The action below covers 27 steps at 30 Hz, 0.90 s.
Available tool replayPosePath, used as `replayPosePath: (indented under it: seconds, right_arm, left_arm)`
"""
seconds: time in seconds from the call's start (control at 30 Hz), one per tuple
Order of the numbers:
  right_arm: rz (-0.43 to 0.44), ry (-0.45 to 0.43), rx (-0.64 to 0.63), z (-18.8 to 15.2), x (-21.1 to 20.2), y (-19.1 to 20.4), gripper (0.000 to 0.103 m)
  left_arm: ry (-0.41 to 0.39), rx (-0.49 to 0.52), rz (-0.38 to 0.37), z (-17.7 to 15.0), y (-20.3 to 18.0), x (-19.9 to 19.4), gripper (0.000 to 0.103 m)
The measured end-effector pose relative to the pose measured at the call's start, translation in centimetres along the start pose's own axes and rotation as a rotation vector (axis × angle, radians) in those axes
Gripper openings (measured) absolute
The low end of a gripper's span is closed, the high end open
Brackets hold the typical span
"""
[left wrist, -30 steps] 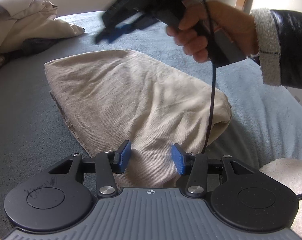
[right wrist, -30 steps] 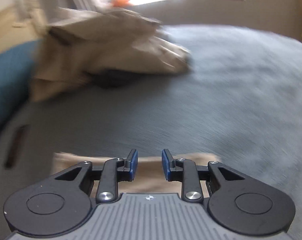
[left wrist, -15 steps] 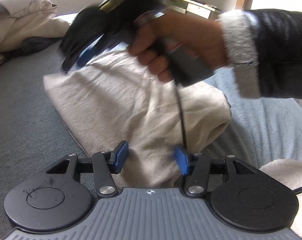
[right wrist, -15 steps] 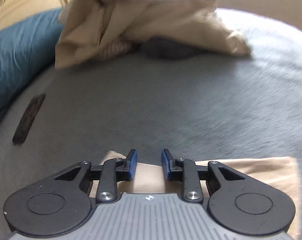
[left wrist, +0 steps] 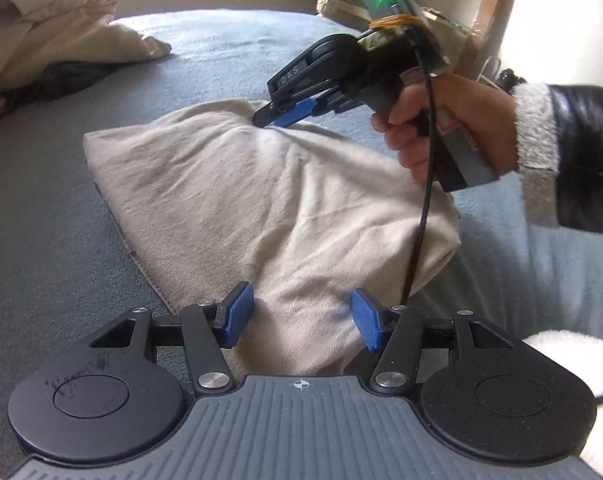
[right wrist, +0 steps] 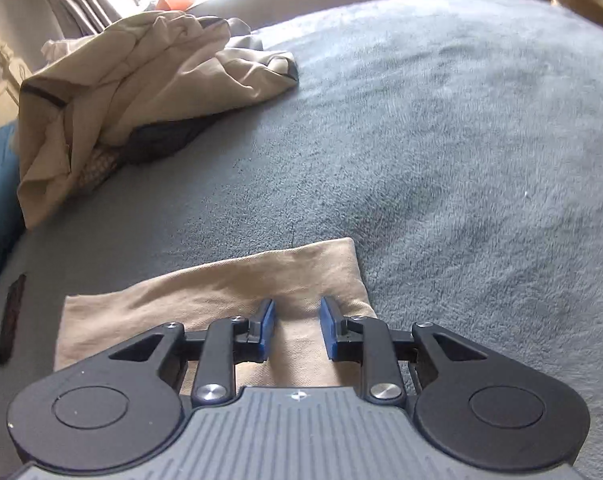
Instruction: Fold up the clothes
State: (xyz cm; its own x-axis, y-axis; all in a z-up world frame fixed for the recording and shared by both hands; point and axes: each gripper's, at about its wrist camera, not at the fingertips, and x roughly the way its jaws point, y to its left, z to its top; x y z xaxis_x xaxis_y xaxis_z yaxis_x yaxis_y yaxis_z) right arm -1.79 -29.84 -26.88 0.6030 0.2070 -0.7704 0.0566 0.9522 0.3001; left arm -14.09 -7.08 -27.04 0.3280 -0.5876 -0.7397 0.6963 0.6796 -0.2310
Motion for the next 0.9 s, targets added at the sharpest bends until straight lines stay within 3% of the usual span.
replayPosePath:
  seconds: [0.17, 0.37, 0.43, 0.53, 0.57, 0.7, 0.9]
  right_arm:
    - [-0.010, -0.026, -0.010, 0.2, -3.4, -0.6, 0.028]
    - [0.009, -0.036, -0.090, -3.2, -9.6, -0.7, 0.028]
    - [0.026, -0.005, -0.095, -4.6, -10.3, -0.8, 0.028]
    - [-0.092, 0.125, -0.128, -6.7, -8.0, -1.2, 0.029]
    - [-0.097, 0.129, -0.115, -7.3, -7.5, -1.8, 0.032]
    - [-0.085, 0.081, 0.036, -6.1, -9.2, -3.7, 0.032]
    - [-0.044, 0.028, -0.030, -6.0, -14.0, -3.3, 0.032]
  left_arm:
    - [0.022, -0.028, 0.000, 0.5, 0.1, -0.1, 0.056]
    - [0.037, -0.031, 0.014, 0.8, -0.1, 0.1, 0.056]
    - [0.044, -0.018, 0.023, 1.1, -0.2, 0.4, 0.056]
    - [0.050, -0.008, 0.026, 1.2, -0.4, 0.4, 0.056]
    - [0.054, -0.004, 0.031, 1.2, -0.4, 0.4, 0.056]
    - [0.072, 0.021, 0.050, 1.4, -0.7, 0.5, 0.056]
    - [0.077, 0.037, 0.062, 1.4, -1.0, 0.5, 0.058]
